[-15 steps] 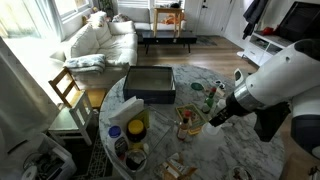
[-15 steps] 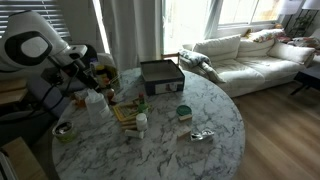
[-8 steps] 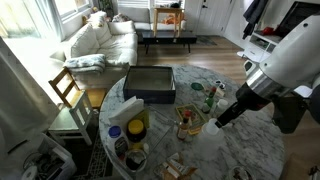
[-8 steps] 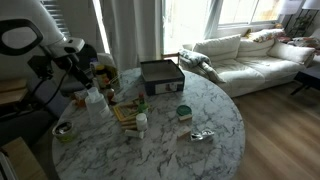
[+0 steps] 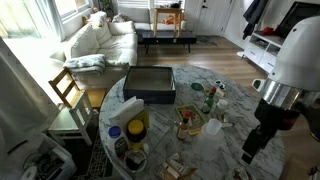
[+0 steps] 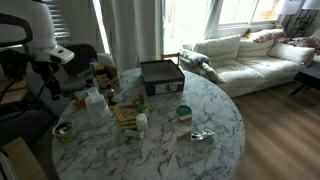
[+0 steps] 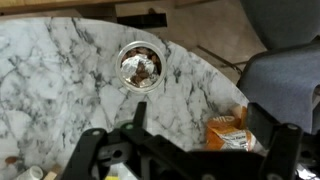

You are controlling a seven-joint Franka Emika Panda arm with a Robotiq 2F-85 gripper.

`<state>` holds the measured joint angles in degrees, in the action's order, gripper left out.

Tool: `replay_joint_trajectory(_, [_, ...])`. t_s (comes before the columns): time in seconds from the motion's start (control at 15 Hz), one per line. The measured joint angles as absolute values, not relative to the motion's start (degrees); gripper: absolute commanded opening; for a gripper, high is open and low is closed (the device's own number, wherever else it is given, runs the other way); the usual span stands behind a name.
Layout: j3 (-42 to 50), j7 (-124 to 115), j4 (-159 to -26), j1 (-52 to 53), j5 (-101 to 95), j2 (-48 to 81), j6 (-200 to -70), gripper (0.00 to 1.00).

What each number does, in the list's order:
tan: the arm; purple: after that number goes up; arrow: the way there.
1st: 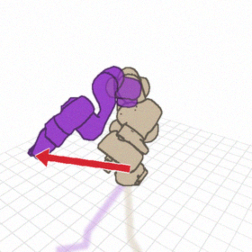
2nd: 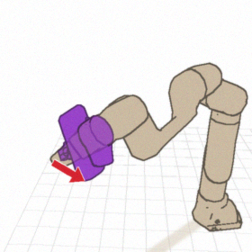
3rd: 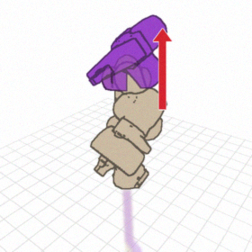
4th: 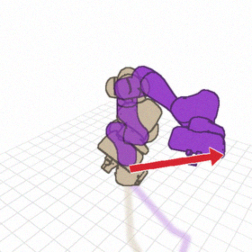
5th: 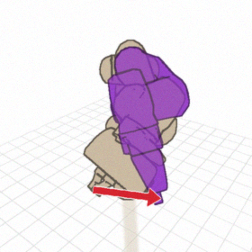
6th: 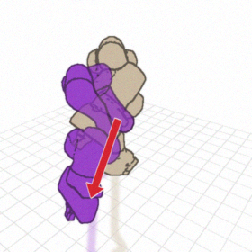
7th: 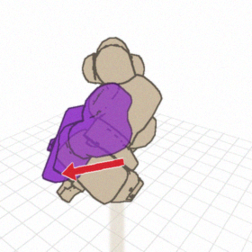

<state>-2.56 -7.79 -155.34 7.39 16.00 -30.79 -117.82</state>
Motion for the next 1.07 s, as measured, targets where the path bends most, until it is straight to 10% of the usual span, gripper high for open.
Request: replay_joint_trajectory(1.07, [-4.4,-10.8,-157.8,4.9,17.8,-22.5,-121.9,0.93])
